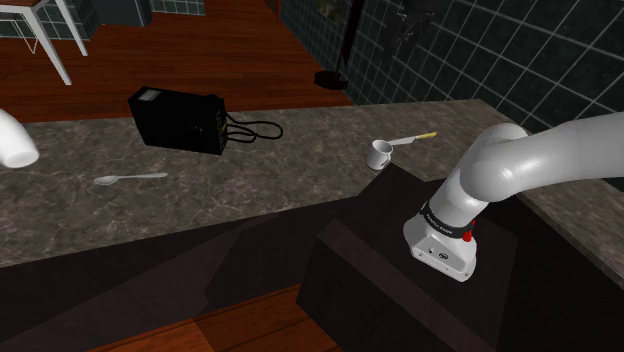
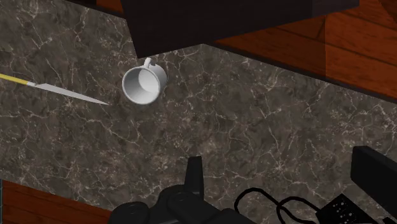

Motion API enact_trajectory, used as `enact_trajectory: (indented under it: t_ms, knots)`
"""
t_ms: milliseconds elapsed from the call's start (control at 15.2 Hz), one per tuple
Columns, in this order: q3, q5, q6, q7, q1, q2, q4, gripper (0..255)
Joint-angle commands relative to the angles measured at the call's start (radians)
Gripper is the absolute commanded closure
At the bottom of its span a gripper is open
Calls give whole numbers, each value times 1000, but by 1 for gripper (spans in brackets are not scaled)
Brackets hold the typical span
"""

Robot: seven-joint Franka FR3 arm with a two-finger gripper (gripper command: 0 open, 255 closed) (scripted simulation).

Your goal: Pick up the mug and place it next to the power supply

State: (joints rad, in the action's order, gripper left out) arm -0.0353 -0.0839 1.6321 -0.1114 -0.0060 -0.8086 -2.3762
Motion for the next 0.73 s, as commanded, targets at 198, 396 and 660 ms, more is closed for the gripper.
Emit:
enact_trajectory:
  t_ms: [198,396,660]
  knots:
    - [-52,-26,77,46,-15,-22,-93,0]
    - [-107,-55,157,93,-34,-31,-176,0]
    - [-187,-99,272,159,-64,-18,-270,0]
